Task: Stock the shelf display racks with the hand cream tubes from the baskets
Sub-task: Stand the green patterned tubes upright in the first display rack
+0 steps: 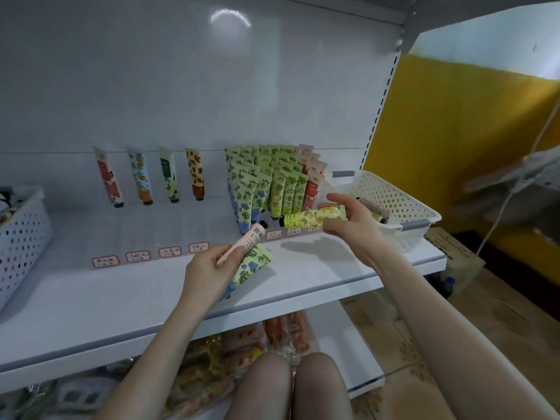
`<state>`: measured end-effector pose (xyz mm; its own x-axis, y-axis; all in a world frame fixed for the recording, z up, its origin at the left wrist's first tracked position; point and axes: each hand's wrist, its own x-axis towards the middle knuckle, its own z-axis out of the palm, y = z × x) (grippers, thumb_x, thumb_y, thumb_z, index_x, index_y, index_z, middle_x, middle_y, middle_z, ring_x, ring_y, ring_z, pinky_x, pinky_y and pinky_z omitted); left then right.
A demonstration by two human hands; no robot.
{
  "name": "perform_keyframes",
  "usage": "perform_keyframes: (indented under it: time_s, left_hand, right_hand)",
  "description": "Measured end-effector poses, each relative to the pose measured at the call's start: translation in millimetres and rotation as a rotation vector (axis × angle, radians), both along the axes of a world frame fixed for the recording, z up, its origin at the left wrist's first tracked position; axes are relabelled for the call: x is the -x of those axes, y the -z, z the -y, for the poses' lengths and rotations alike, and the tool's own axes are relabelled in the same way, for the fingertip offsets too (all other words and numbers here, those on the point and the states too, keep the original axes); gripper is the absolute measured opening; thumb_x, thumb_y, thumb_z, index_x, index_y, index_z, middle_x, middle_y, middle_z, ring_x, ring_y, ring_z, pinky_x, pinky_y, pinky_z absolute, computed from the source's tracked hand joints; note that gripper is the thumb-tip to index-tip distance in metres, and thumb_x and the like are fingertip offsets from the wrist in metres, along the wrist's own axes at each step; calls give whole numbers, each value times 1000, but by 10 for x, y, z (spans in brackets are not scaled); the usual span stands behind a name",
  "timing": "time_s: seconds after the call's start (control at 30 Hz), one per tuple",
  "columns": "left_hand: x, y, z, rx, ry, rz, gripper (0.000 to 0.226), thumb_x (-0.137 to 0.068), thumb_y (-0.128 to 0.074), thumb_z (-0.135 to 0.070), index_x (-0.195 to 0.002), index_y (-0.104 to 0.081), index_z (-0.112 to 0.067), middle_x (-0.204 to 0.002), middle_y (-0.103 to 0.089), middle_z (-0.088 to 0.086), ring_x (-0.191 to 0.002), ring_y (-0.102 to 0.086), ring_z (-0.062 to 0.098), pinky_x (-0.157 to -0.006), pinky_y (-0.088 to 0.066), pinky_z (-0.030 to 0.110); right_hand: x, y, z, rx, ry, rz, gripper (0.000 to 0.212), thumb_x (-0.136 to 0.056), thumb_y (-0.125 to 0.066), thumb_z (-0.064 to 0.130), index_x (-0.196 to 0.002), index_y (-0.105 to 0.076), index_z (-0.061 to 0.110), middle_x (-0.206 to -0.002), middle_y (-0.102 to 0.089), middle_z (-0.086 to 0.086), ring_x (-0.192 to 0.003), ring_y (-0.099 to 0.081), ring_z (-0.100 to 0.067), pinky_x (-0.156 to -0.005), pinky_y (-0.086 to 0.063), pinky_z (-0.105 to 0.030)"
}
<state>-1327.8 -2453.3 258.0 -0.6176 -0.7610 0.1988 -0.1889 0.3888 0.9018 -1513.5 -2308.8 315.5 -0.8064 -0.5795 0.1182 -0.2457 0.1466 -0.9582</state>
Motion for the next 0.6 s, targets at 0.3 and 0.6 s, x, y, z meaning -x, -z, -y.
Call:
perform_keyframes:
  time_s: [0.3, 0.6]
  left_hand:
    - [45, 87, 37, 19, 0, 3, 23, -91, -56, -30, -93, -71, -13, -78, -66, 7, -78, -58, 22, -60, -39, 32]
    - [108, 177, 90, 33, -43, -12, 21, -91, -56, -29, -92, -70, -14, -77, -66, 6, -75, -58, 18, -56, -37, 25]
  right_hand:
    - [-28, 64, 70, 128, 91, 135, 23, -83, -61, -7, -106, -58, -5, -83, -64, -7, -74, -62, -17, -68, -56, -17]
    - [48, 151, 159, 110, 231, -9, 12, -81, -68, 4, -71, -61, 6, -78, -59, -34, -70, -53, -23, -82, -53, -44]
